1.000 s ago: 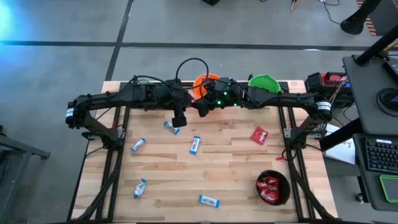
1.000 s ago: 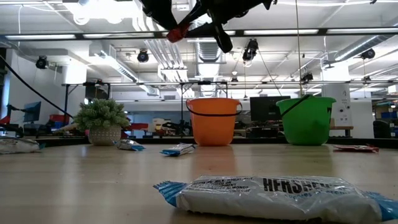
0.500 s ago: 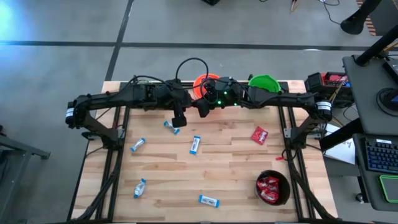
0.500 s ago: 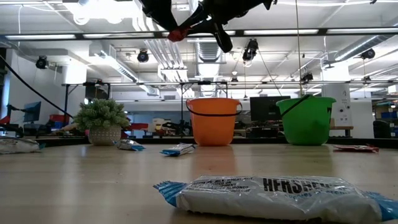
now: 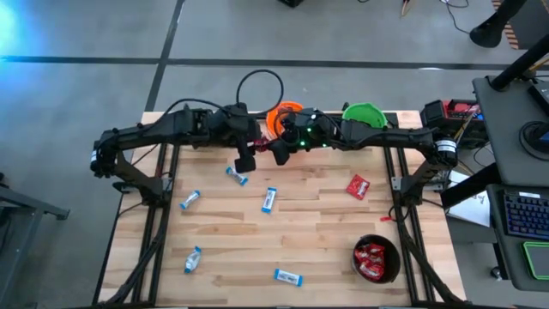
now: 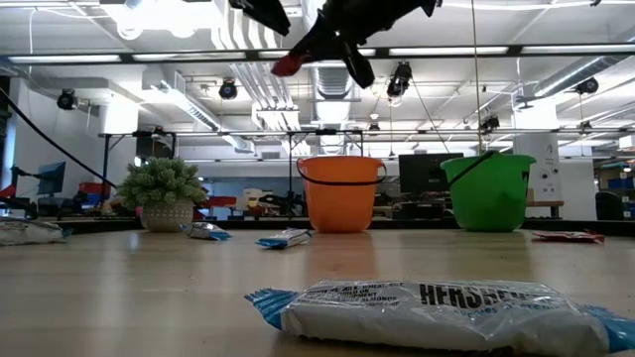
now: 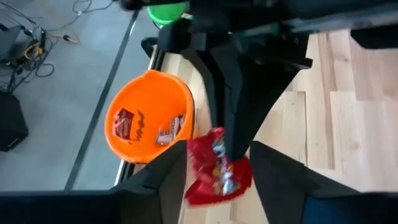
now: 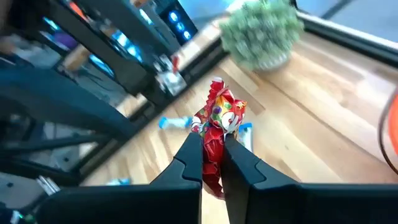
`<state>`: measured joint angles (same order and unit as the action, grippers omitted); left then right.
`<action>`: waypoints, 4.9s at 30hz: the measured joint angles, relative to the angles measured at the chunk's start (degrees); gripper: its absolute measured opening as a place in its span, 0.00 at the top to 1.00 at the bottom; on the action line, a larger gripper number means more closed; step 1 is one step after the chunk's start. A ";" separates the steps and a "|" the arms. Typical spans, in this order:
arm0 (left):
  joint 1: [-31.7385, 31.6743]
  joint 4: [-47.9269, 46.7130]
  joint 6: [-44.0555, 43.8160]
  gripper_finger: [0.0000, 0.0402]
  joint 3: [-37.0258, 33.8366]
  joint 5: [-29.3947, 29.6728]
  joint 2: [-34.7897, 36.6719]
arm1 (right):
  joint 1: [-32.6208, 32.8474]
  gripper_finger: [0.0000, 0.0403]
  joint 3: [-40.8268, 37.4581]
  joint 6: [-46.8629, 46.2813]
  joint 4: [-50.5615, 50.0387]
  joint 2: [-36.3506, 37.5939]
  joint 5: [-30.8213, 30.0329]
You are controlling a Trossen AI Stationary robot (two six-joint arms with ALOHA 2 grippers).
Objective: Organize candy in baskets
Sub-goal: Put the red chocolate into the black bucket, then put the white chocolate into the orange bucket
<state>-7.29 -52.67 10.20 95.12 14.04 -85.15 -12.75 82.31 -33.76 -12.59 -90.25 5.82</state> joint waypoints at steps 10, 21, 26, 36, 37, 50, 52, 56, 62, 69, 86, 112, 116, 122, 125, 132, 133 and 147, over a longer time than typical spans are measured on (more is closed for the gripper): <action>-0.02 -6.08 -0.24 0.56 3.26 0.61 -0.02 | 0.00 0.96 0.02 0.95 -17.64 0.38 -0.90; -0.11 -10.44 -0.22 0.56 3.37 10.08 -0.04 | -4.38 0.96 0.02 6.08 -39.15 2.25 -4.43; -0.11 -10.44 -0.20 0.56 3.37 10.61 -0.06 | -7.37 0.96 0.02 7.52 -42.00 4.32 -4.24; -0.31 -15.63 -0.18 0.56 3.37 19.08 -0.06 | -6.82 0.96 0.02 1.45 -54.17 11.63 -0.89; -0.33 -16.10 -0.19 0.56 3.37 19.07 -0.06 | -6.20 0.96 0.02 0.12 -54.78 12.59 -0.91; -0.42 -20.70 -0.18 0.56 3.35 19.06 -0.06 | 9.03 0.96 0.02 -19.61 -57.81 21.48 -1.34; -0.42 -21.01 -0.18 0.56 3.35 19.06 -0.06 | 11.95 0.96 0.02 -22.41 -58.06 21.52 -1.37; -0.42 -22.05 -0.19 0.56 3.35 19.44 -0.06 | 17.99 0.96 0.02 -28.87 -61.43 20.84 -1.35; -0.42 -24.29 -0.28 0.56 3.33 19.54 -0.06 | 27.79 0.96 -0.07 -39.65 -65.12 19.03 -1.39; -0.42 -24.89 -0.68 0.56 3.33 19.57 -0.05 | 39.52 0.96 -0.07 -54.31 -65.03 16.44 -1.34; -0.42 -24.98 -0.81 0.56 3.33 19.52 -0.06 | 58.90 0.96 -0.07 -79.64 -61.10 9.06 -0.08; -0.44 -37.33 -5.06 0.56 3.31 13.19 2.38 | 50.63 0.58 -0.03 -75.89 -62.23 7.97 -15.12; -0.44 -37.35 -5.72 0.56 3.31 11.04 3.95 | 45.17 0.58 -0.03 -67.92 -61.99 7.62 -17.52; -0.44 -37.37 -6.50 0.56 3.31 10.69 6.26 | 38.49 0.58 -0.05 -58.46 -61.15 6.86 -18.01; -0.44 -37.37 -6.87 0.56 3.31 10.71 7.19 | 35.90 0.58 -0.07 -54.34 -58.83 6.54 -18.03; -0.44 -37.37 -8.32 0.56 3.31 10.85 9.02 | 29.89 0.58 -0.07 -43.15 -49.03 3.15 -23.30; -0.44 -37.37 -8.31 0.56 3.31 10.87 9.17 | 29.19 0.58 -0.07 -41.14 -47.29 2.43 -24.19; -0.44 -37.37 -8.26 0.56 3.31 10.93 10.91 | 20.81 0.59 -0.09 -28.99 -20.14 -6.05 -24.93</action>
<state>-7.73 -90.04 1.93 98.43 24.97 -74.24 8.06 82.21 -62.75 -32.73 -96.30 -19.11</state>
